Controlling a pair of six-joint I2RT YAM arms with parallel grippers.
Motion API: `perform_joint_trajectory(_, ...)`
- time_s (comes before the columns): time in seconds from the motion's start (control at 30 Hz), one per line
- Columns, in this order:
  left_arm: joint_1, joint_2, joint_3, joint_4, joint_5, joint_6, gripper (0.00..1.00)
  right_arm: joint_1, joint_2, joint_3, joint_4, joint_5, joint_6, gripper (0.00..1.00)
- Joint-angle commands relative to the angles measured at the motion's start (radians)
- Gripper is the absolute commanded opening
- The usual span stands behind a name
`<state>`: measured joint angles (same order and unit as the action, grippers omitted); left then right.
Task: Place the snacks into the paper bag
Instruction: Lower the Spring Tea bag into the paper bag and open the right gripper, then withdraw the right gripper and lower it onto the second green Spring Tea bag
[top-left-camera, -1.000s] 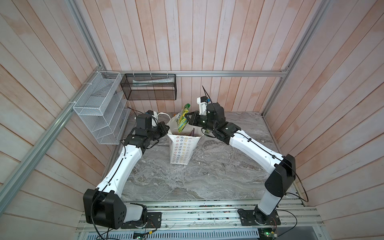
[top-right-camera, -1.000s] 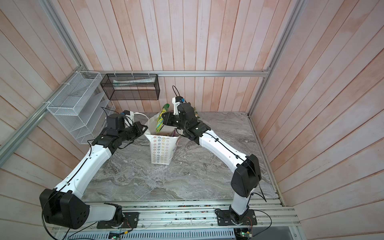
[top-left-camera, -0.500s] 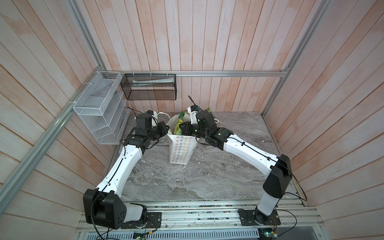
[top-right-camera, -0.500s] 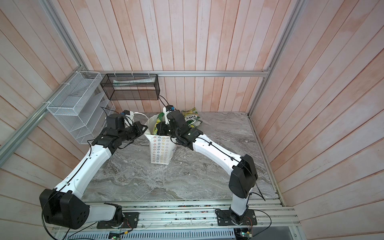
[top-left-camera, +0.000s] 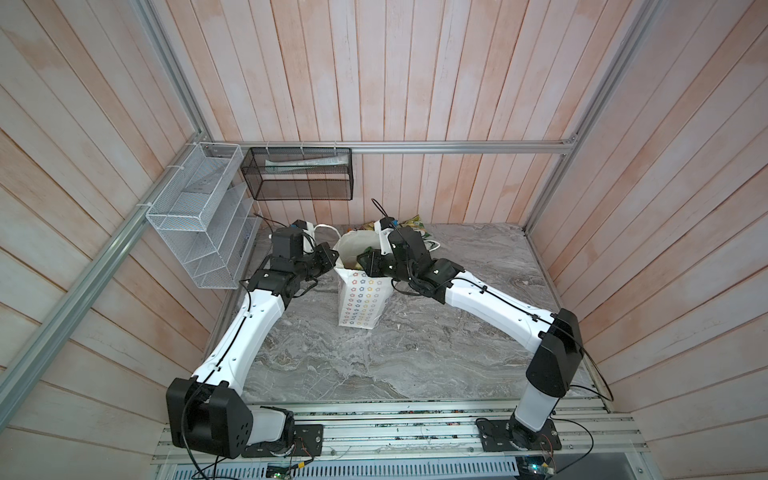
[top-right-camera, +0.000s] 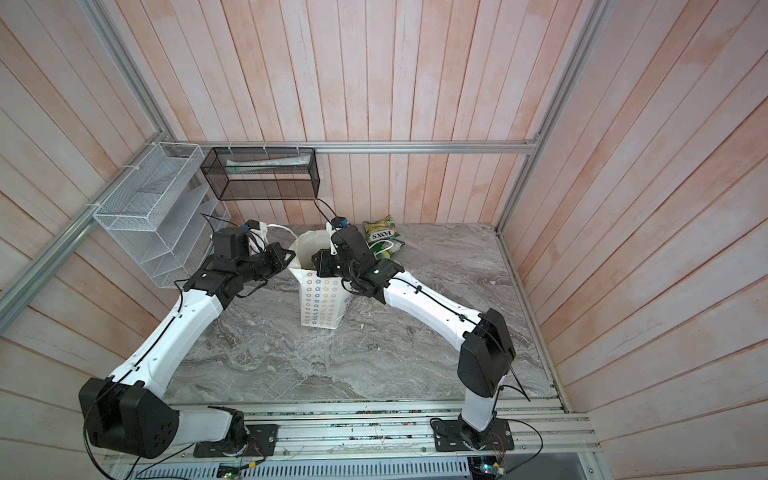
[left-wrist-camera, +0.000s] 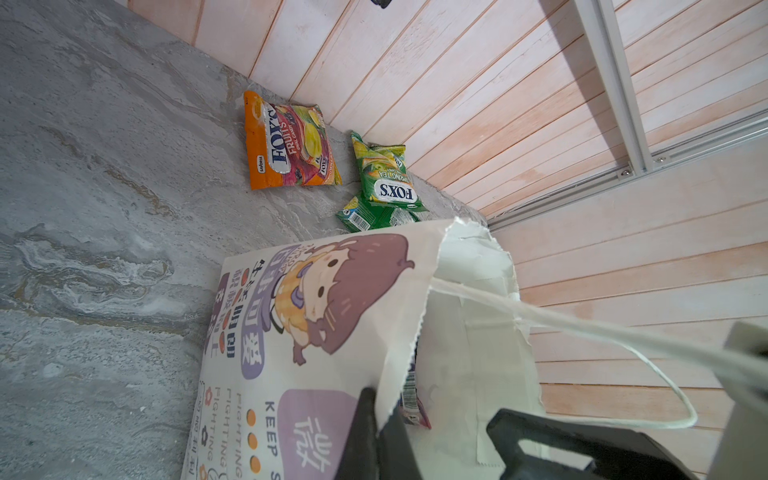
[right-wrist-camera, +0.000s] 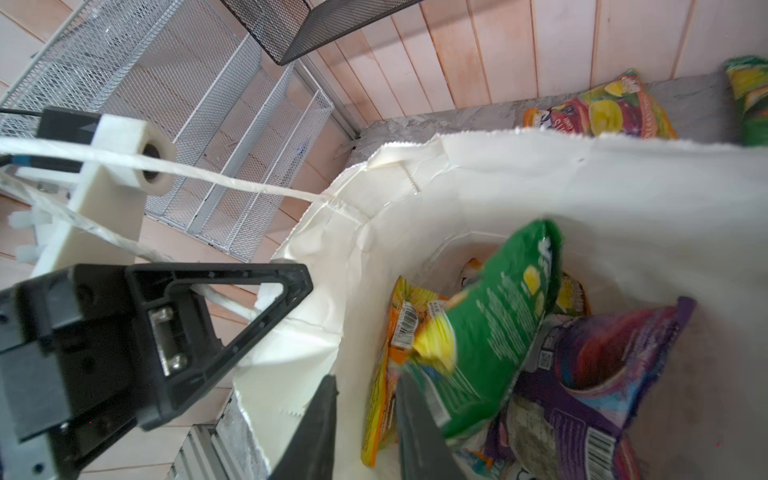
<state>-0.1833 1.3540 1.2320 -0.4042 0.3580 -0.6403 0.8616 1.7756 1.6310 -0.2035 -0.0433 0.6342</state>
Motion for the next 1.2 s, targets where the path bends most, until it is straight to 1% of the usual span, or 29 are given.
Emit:
perform_joint_trajectory(0.0,0.004,-0.024,0.011,0.069,0.005,-0.007,0.04,0.002,-0.06,0.023,-0.033,0.069,-0.035,0.33)
perform_joint_trajectory(0.1,0.005,-0.028,0.013,0.064,-0.005,-0.006,0.04,0.004,-0.092,0.03,-0.039,0.095,-0.054,0.34)
perform_joint_trajectory(0.2,0.005,-0.023,0.015,0.052,-0.025,-0.004,0.04,0.004,-0.13,0.035,-0.039,0.096,-0.069,0.39)
perform_joint_trajectory(0.3,0.005,-0.018,0.017,0.047,-0.021,-0.009,0.04,0.005,-0.177,0.037,-0.034,0.103,-0.093,0.48)
perform_joint_trajectory(0.47,0.007,-0.018,0.017,0.042,-0.037,-0.006,0.04,-0.01,-0.276,0.005,-0.045,0.168,-0.117,0.65)
perform_joint_trajectory(0.57,0.01,-0.017,0.017,0.04,-0.035,-0.009,0.04,-0.041,-0.348,-0.06,-0.039,0.196,-0.11,0.69)
perform_joint_trajectory(0.7,0.01,-0.018,0.017,0.03,-0.057,-0.007,0.04,-0.127,-0.452,-0.187,-0.008,0.172,-0.058,0.71)
perform_joint_trajectory(0.83,0.015,-0.009,0.02,0.025,-0.055,-0.013,0.04,-0.246,-0.557,-0.343,0.045,0.125,0.019,0.71)
perform_joint_trajectory(0.93,0.014,-0.009,0.017,0.026,-0.053,-0.016,0.04,-0.347,-0.605,-0.446,0.089,0.073,0.069,0.71)
perform_joint_trajectory(1.07,0.014,-0.007,0.017,0.026,-0.053,-0.015,0.04,-0.481,-0.611,-0.573,0.169,-0.045,0.138,0.71)
perform_joint_trajectory(1.17,0.016,-0.007,0.017,0.03,-0.048,-0.017,0.04,-0.541,-0.568,-0.629,0.222,-0.082,0.153,0.72)
